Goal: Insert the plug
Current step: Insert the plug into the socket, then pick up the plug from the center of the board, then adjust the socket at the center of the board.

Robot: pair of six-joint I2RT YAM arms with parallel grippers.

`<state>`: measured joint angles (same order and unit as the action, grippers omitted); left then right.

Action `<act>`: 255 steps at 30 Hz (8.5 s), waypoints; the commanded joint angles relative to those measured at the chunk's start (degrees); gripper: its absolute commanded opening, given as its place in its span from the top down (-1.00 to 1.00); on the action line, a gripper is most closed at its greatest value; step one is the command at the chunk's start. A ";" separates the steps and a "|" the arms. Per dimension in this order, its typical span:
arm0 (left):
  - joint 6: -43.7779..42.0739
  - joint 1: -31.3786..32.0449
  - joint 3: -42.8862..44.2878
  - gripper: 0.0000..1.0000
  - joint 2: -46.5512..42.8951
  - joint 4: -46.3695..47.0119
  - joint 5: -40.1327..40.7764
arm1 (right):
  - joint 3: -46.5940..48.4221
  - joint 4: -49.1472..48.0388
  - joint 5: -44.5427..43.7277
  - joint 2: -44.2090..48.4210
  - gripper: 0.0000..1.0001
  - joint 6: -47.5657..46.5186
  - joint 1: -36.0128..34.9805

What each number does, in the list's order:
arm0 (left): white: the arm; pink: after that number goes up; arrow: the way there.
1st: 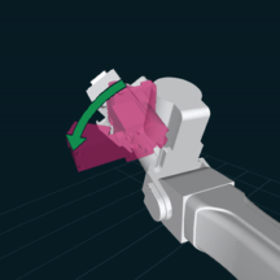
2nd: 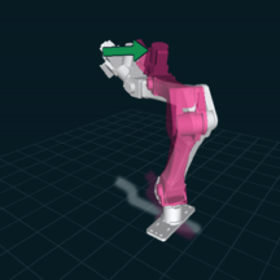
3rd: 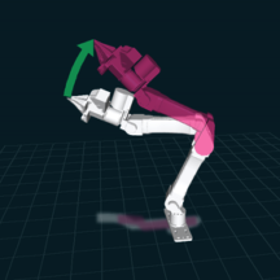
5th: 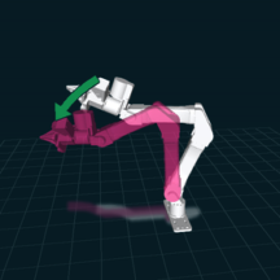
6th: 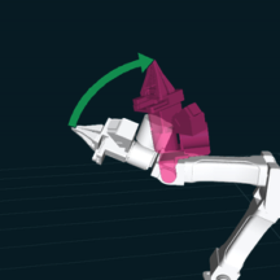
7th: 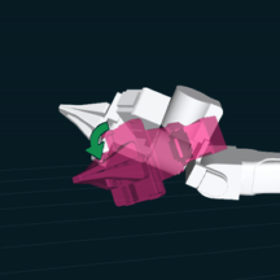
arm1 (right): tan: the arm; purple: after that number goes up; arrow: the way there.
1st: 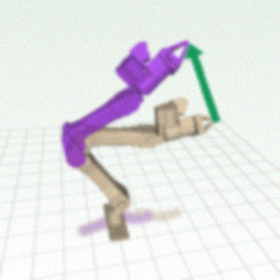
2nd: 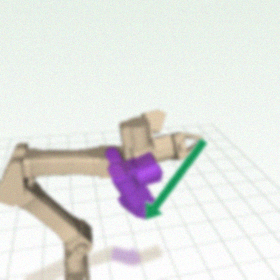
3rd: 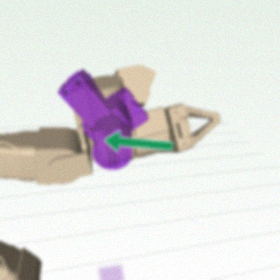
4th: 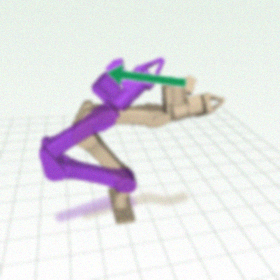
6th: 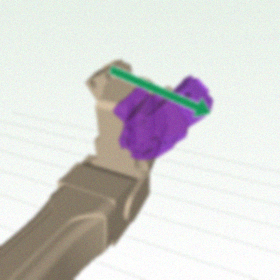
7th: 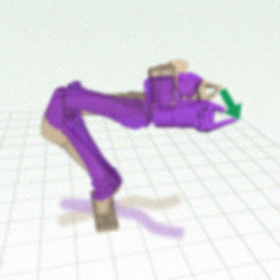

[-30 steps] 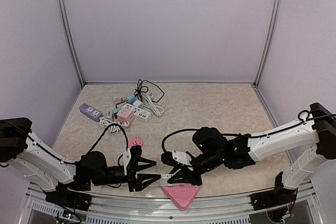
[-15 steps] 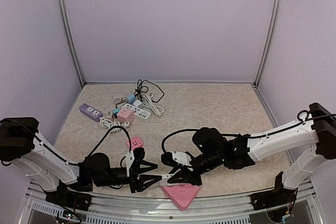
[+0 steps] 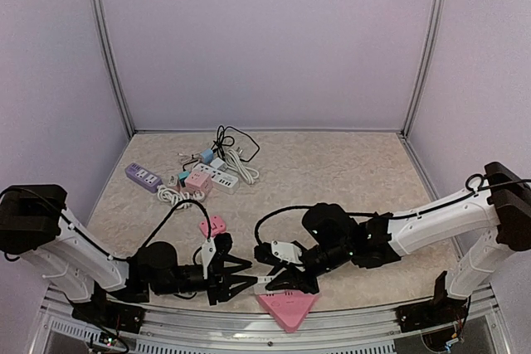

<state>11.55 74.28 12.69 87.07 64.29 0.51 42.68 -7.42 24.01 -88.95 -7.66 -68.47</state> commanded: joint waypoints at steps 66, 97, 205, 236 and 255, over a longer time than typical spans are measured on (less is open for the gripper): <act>-7.38 10.51 5.14 -0.17 13.32 -0.66 3.95 | -12.20 0.29 -14.84 0.75 0.24 2.54 -7.62; -36.57 -34.42 49.11 -0.97 -29.62 -115.72 0.77 | 32.76 28.97 -40.84 1.07 -0.90 40.79 7.26; -37.08 -26.42 74.82 1.00 -23.92 -131.83 -23.43 | 47.37 17.38 -6.86 -9.52 -0.62 14.14 -4.08; -39.73 -27.35 67.09 -0.98 -26.49 -130.11 -5.06 | 22.67 20.76 -9.04 10.00 1.00 18.33 5.28; -17.61 -9.62 40.09 -0.72 -17.18 -65.19 -14.32 | -16.37 7.72 -5.93 42.18 1.00 20.05 8.52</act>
<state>-15.70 63.92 56.42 61.45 -25.87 -9.23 29.50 6.70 14.09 -48.36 11.64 -60.42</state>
